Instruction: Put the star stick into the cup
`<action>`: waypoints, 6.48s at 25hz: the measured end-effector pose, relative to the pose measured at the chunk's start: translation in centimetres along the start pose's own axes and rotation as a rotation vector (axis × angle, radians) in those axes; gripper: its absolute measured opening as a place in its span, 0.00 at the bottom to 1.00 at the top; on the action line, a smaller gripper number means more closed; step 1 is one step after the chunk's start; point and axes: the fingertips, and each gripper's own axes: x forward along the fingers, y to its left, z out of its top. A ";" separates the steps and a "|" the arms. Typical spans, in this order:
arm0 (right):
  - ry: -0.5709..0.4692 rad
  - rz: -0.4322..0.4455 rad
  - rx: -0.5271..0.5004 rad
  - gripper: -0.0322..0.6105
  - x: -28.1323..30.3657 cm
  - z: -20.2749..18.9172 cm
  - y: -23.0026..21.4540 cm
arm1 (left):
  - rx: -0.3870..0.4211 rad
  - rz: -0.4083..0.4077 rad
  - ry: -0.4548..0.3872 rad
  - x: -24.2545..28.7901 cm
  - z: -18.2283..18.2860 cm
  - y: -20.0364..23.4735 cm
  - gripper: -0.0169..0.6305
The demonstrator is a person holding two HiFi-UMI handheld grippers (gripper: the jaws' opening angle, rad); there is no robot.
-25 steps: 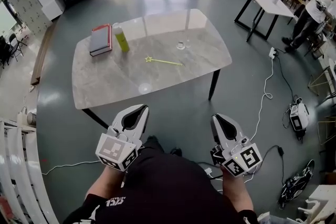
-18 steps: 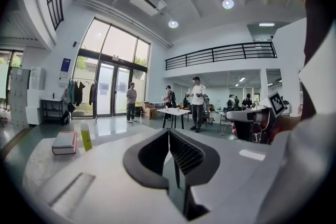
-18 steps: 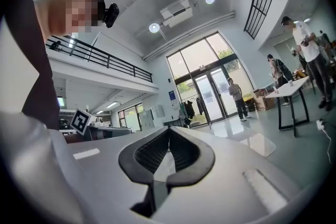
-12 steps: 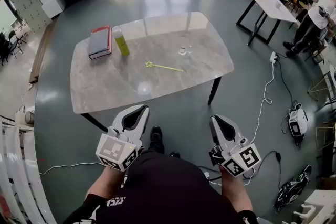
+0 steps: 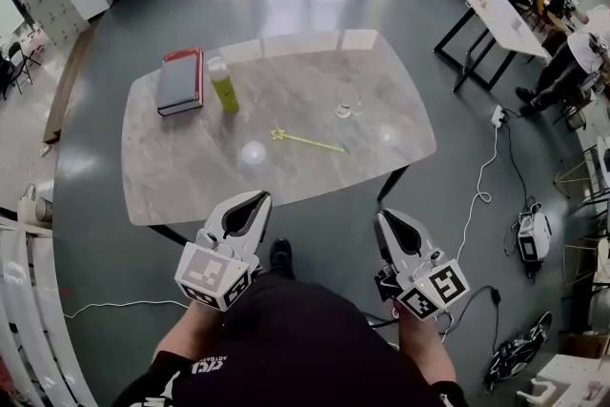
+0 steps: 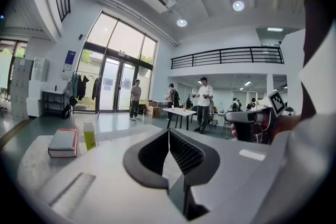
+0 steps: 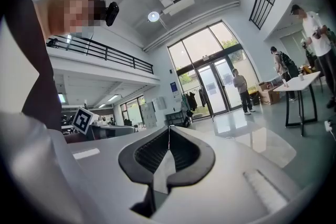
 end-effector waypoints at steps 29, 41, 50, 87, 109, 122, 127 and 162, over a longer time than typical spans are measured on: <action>0.118 0.101 -0.008 0.08 17.0 2.1 -8.2 | -0.015 0.047 0.010 12.3 2.9 11.9 0.03; 0.264 0.371 -0.020 0.12 18.9 3.3 -16.2 | -0.090 0.305 -0.022 17.8 5.1 8.3 0.03; 0.414 0.490 -0.102 0.16 22.3 -0.4 -13.8 | -0.098 0.401 -0.010 15.4 3.5 10.1 0.03; 1.163 0.399 -0.425 0.37 31.7 -28.5 -15.2 | -0.147 0.287 0.033 12.7 -2.8 16.0 0.03; 1.268 0.367 -0.558 0.21 32.5 -31.4 -16.3 | -0.196 0.325 0.033 10.3 -4.5 16.7 0.03; 1.247 0.370 -0.617 0.10 32.1 -31.4 -15.4 | -0.196 0.348 0.029 7.7 -4.1 16.4 0.03; 1.150 0.375 -0.510 0.10 32.1 -28.2 -14.5 | -0.188 0.339 0.052 8.4 -3.8 15.6 0.03; 0.603 0.492 -0.087 0.10 30.5 -3.4 -24.3 | -0.130 0.343 0.023 23.1 2.4 7.1 0.03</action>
